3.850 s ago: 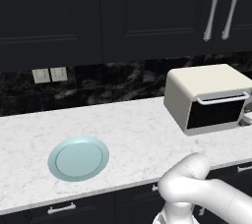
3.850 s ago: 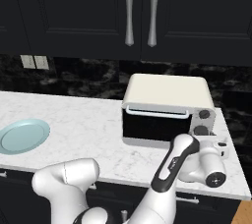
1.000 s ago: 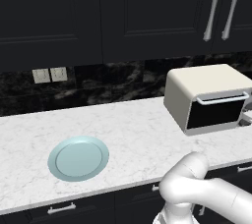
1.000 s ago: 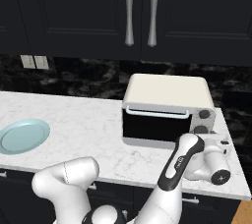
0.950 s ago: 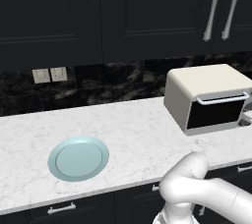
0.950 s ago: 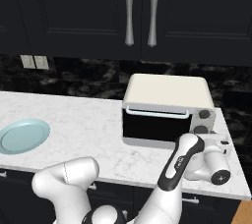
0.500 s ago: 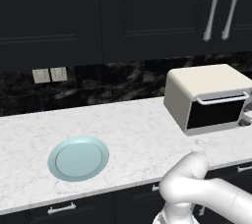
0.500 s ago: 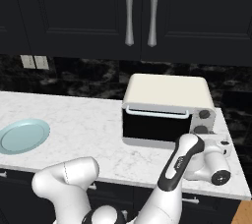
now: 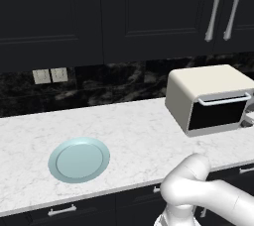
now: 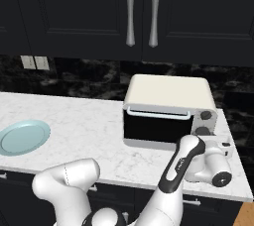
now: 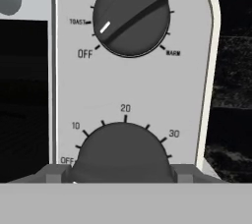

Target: Pick up the kebab skewer and baguette bread, and place them inside the toaster oven. Close the toaster oven door and start by setting the timer.

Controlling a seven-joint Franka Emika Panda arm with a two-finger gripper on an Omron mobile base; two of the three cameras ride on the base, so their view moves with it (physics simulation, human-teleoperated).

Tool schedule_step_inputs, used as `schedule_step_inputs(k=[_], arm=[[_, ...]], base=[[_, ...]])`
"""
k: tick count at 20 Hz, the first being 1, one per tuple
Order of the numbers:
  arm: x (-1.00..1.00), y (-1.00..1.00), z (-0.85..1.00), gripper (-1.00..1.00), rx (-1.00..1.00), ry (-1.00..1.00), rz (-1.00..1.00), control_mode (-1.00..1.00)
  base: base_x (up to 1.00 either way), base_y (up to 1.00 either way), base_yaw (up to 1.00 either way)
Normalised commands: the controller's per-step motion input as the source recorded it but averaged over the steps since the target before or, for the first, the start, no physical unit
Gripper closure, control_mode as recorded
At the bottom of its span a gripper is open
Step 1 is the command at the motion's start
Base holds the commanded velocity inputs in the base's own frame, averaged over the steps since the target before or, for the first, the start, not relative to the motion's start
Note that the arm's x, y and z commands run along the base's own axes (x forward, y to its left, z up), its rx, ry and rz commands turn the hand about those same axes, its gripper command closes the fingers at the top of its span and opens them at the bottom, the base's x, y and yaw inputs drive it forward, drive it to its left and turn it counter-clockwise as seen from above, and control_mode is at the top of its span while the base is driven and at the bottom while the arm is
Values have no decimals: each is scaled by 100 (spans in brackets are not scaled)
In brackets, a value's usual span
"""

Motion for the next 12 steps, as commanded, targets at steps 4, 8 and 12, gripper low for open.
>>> schedule_step_inputs(k=[4, 8, 12], arm=[[0, 0, 0, 100, 0, 0, 0, -100], [0, 0, 0, 100, 0, 0, 0, -100], [0, 0, 0, 100, 8, -1, 0, -100]], base=[[0, 0, 0], [0, 0, 0], [0, 0, 0]])
